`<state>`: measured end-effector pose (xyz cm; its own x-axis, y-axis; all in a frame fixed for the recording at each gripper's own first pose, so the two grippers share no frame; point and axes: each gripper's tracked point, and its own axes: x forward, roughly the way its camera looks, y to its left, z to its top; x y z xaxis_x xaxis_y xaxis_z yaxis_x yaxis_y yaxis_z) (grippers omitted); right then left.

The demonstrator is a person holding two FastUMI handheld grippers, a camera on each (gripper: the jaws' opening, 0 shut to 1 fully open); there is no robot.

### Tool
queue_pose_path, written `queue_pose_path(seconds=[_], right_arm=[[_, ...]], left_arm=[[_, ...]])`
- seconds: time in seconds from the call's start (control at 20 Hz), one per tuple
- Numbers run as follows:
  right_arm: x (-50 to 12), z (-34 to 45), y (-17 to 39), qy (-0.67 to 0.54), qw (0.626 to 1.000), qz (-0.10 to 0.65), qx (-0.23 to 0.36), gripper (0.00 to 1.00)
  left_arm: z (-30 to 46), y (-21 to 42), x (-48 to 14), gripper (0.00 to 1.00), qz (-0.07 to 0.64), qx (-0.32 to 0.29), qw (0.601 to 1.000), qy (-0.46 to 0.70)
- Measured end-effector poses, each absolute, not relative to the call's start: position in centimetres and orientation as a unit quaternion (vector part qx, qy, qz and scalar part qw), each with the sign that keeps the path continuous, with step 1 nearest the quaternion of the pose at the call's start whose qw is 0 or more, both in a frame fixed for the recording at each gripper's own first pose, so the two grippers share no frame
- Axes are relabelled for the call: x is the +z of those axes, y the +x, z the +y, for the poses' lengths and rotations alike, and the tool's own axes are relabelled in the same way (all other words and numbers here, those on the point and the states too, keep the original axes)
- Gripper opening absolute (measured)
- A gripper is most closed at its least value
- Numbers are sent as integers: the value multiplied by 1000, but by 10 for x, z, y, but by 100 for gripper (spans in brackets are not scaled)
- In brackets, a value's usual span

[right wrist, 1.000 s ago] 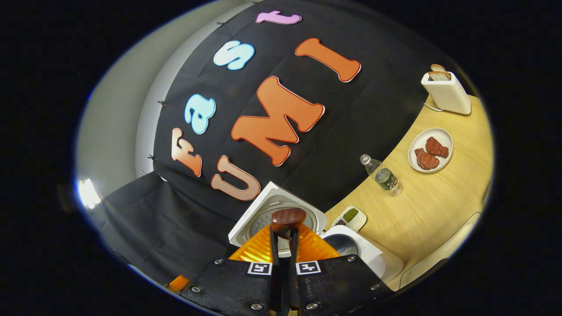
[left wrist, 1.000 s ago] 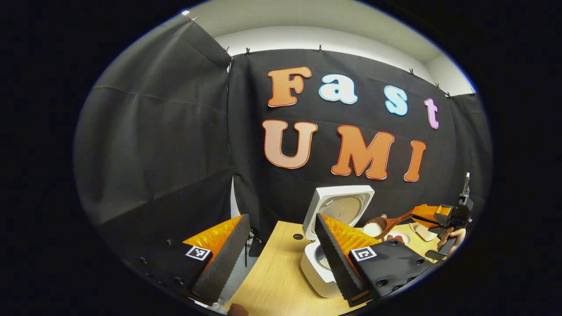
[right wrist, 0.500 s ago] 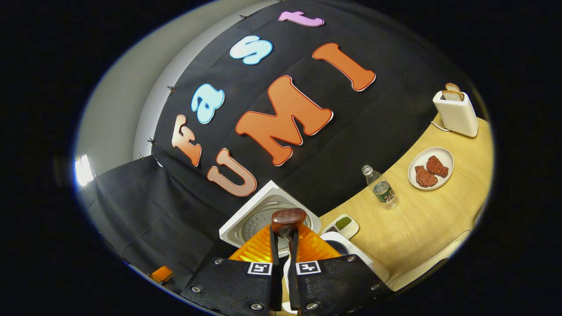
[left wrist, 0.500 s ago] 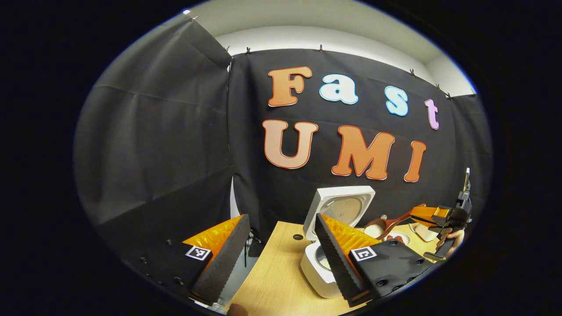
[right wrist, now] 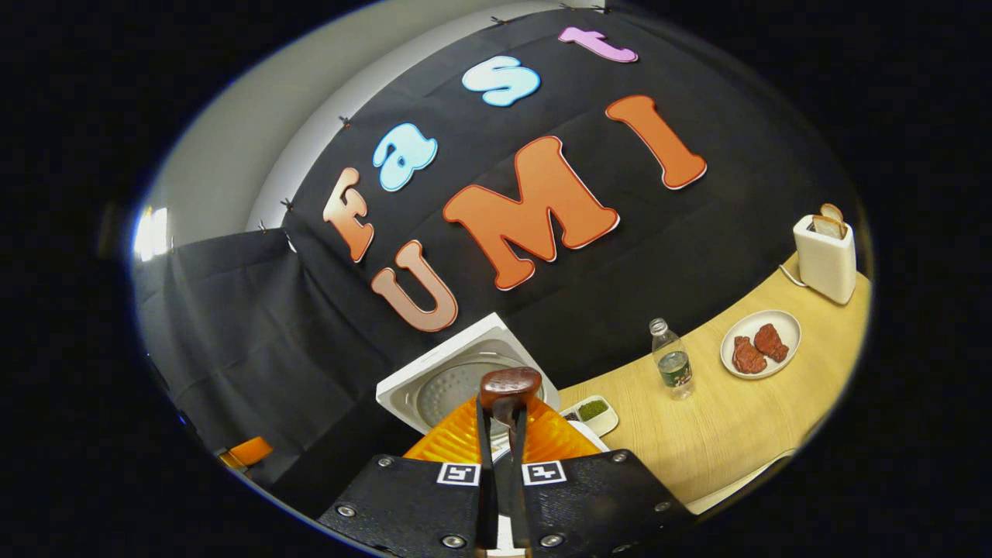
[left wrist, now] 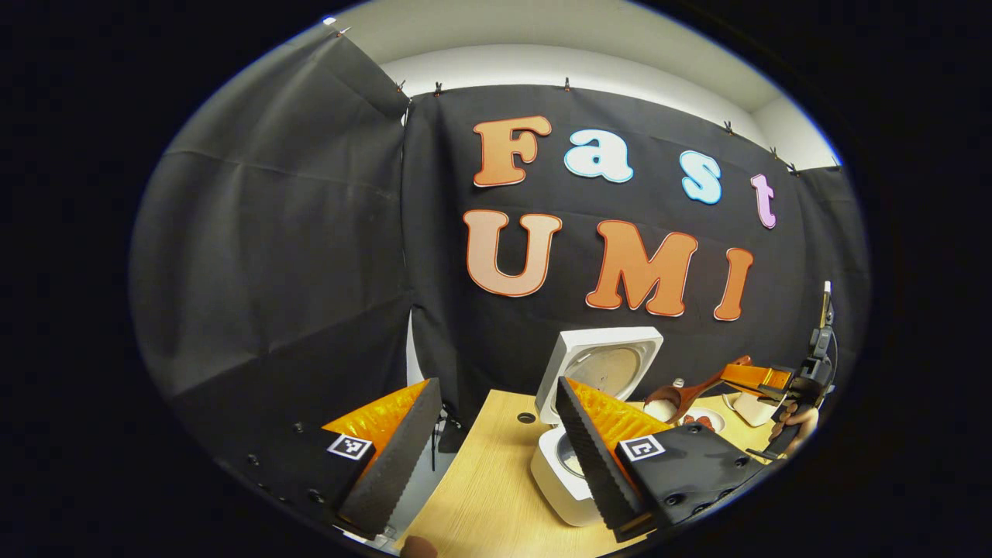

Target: Close the left gripper, press the button to open the rice cooker; take a wooden spoon from the chopstick holder with the right hand, scoop a spoonful of rice and pour it into the rice cooker, then put the wooden spoon back into the chopstick holder.

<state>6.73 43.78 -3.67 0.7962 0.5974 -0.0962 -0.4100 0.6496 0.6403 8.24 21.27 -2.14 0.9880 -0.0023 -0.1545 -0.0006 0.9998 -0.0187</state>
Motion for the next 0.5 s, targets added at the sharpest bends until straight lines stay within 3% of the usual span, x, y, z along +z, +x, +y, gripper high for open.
queue_pose_path(seconds=[0.5], right_arm=[[-25,463,56,204,917,104,326,6]], left_arm=[[215,83,-25,100,81,0,997,-12]])
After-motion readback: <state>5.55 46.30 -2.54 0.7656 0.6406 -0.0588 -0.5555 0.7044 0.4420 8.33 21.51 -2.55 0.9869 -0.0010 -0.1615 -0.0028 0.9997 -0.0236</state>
